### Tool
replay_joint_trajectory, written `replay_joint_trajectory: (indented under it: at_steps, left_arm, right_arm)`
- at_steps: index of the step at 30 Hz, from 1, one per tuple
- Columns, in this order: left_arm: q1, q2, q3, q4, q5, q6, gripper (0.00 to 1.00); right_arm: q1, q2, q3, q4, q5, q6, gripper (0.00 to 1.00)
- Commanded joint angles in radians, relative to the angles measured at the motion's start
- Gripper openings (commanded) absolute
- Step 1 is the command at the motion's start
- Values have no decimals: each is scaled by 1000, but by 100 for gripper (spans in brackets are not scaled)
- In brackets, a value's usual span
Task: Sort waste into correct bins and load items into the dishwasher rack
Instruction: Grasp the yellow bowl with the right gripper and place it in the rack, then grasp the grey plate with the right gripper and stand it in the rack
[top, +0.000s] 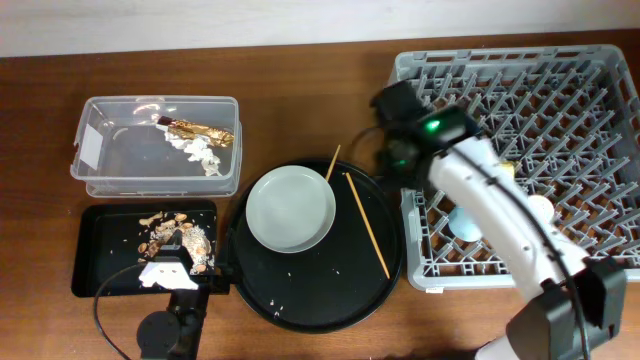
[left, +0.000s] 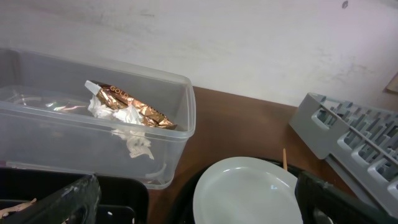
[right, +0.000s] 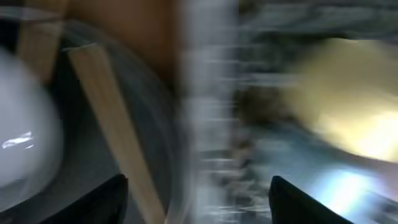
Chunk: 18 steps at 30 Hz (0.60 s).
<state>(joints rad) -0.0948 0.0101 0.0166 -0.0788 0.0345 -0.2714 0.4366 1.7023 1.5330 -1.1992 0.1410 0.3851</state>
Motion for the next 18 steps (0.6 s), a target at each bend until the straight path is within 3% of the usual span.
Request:
replay_joint_trajectory:
  at_steps: [1, 5, 7, 10, 13, 15, 18]
  left_arm:
    - [4, -5, -8, 0, 3, 15, 100]
    - [4, -5, -8, 0, 3, 15, 99]
    - [4, -5, -8, 0, 3, 15, 99]
    - [4, -5, -8, 0, 3, 15, 99]
    - [4, -5, -8, 0, 3, 16, 99]
    - [4, -5, -8, 0, 3, 15, 99]
    - [4, -5, -8, 0, 3, 15, 99]
  right_arm:
    - [133, 13, -124, 135, -335, 72, 72]
    - [220, 90, -348, 488, -262, 392, 68]
    - [220, 122, -385, 588, -269, 391, 65]
    - [220, 158, -389, 600, -268, 390, 38]
    - [219, 151, -389, 533, -268, 385, 4]
    - [211, 104, -388, 510, -264, 329, 4]
    - [169, -100, -370, 453, -174, 179, 4]
